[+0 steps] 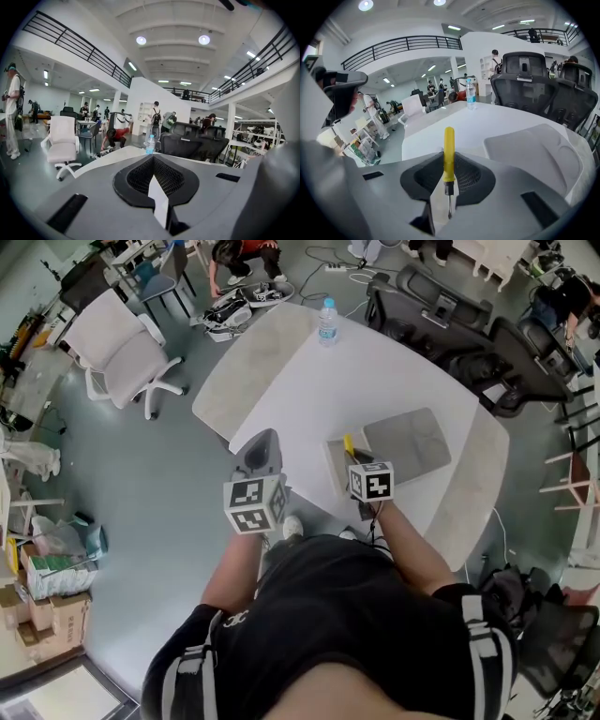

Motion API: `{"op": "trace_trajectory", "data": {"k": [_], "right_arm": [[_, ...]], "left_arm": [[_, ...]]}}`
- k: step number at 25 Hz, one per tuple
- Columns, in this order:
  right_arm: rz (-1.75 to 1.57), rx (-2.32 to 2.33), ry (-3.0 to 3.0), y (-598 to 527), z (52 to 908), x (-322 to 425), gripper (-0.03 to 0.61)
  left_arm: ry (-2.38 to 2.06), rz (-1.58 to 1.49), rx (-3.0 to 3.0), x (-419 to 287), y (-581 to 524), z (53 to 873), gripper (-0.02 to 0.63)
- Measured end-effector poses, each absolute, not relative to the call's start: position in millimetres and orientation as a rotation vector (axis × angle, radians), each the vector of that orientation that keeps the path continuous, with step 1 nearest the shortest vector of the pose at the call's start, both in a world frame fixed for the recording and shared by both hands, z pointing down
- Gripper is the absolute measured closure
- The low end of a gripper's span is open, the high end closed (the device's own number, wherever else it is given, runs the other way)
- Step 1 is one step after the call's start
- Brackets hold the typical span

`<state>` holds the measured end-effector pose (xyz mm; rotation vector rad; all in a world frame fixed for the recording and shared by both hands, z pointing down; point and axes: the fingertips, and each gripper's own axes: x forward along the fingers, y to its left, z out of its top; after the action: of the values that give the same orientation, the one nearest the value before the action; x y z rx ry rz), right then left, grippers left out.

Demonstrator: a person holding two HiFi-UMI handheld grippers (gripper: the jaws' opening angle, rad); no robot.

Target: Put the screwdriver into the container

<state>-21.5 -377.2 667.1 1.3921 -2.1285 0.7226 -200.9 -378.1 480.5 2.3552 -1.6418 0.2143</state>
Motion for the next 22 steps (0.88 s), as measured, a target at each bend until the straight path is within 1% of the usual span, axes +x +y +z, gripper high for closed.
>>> {"op": "trace_trajectory", "data": {"k": [13,22], "right_arm": [[0.796,1.365,-1.899,-383.0,720.9,-15.7,0.526],[0.858,1.26,-1.818,-380.4,748.9,-24.4,0.526]], "left_arm": [[-1.649,0.23,2.36,-200.7,-383.2,479.5,0.611],[-1.674,0.231,2.351,-209.5,-385.5,475.9,0.611]]}}
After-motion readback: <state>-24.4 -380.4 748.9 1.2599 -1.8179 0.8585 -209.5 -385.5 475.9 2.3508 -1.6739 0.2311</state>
